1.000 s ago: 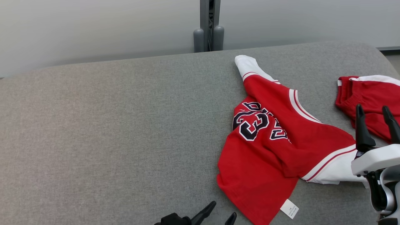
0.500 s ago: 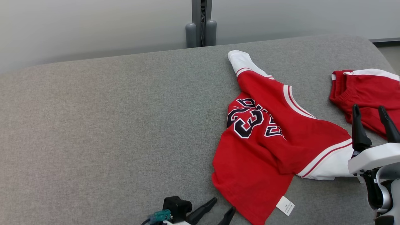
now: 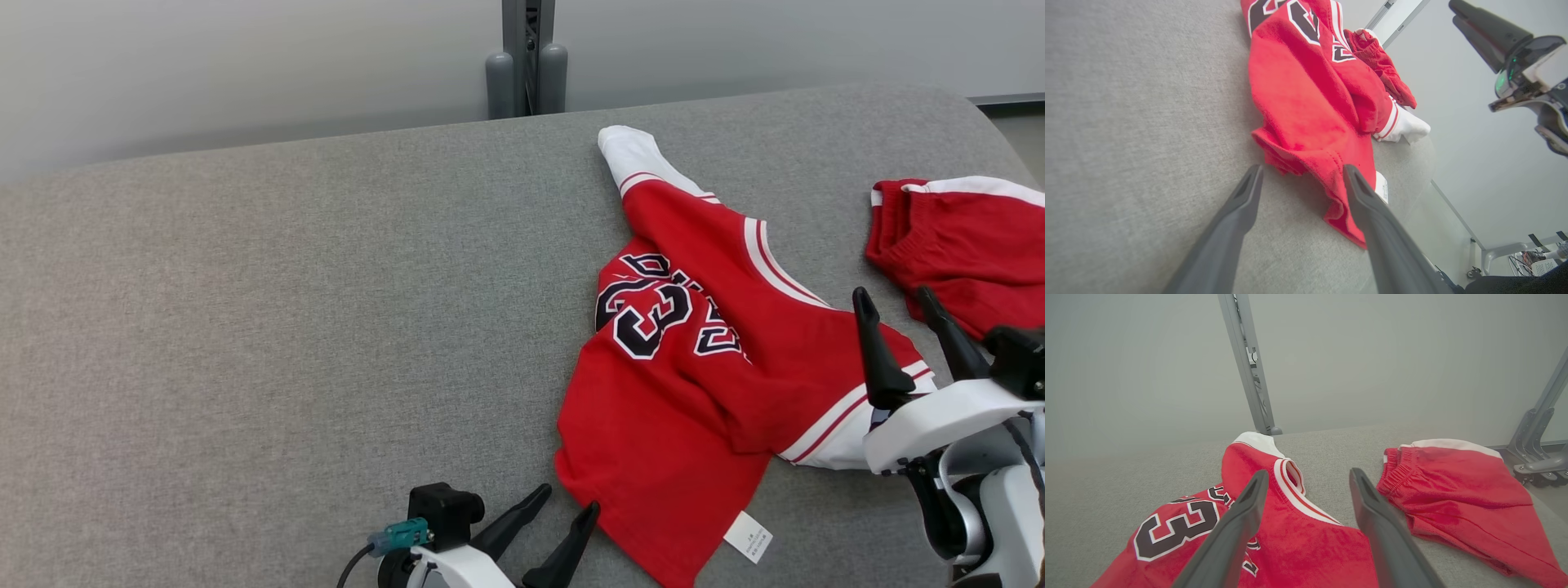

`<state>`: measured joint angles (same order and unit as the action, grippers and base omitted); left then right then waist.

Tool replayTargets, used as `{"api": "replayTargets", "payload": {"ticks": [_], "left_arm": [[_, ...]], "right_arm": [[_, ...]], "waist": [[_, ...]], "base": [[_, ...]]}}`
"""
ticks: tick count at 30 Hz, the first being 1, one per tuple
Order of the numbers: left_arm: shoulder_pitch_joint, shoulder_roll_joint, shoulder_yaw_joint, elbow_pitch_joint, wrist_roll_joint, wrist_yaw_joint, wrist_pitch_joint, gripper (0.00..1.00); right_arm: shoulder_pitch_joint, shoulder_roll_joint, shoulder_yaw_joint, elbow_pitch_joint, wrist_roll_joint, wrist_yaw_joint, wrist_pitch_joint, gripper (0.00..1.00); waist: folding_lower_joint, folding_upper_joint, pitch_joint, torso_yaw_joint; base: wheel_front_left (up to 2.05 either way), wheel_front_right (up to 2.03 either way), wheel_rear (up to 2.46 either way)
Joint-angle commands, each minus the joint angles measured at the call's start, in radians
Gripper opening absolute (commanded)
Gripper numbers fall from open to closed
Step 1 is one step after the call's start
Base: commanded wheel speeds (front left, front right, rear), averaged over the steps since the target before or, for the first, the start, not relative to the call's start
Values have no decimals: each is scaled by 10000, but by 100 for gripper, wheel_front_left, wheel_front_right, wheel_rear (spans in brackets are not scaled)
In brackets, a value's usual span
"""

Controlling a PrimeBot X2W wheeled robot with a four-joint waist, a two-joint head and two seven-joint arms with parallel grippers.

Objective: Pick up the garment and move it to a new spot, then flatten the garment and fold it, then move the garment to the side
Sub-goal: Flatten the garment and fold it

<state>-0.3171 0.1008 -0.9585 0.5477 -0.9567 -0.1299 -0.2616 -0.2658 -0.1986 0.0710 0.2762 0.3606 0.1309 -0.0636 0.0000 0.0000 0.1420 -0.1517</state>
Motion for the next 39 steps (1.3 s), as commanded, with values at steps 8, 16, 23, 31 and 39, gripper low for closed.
{"api": "replayTargets", "payload": {"ticks": [8, 16, 23, 31, 39], "left_arm": [[66, 431, 958, -471, 848, -11, -32, 100], [1162, 124, 4641, -1764, 3534, 487, -33, 100], [1687, -350, 6436, -2070, 4859, 130, -33, 100], [1854, -470, 6625, -1907, 5199, -4, -33, 100], [1737, -479, 6249, -1923, 4900, -11, -34, 100]], "right_arm": [[603, -297, 938, -327, 709, 2, 418, 100], [2132, -632, 2588, -1410, 1410, 2, 1278, 100], [3048, -1613, 4366, -2545, 1776, 0, 2307, 100], [3311, -2038, 4853, -2800, 2138, 0, 2868, 100], [3212, -1713, 4935, -2288, 2493, 2, 3207, 100]], "waist": [[0, 0, -110, 116], [0, 0, -208, -137], [0, 0, -162, -384], [0, 0, -121, -380], [0, 0, -100, -217]], "base": [[0, 0, 0], [0, 0, 0], [0, 0, 0], [0, 0, 0], [0, 0, 0]]}}
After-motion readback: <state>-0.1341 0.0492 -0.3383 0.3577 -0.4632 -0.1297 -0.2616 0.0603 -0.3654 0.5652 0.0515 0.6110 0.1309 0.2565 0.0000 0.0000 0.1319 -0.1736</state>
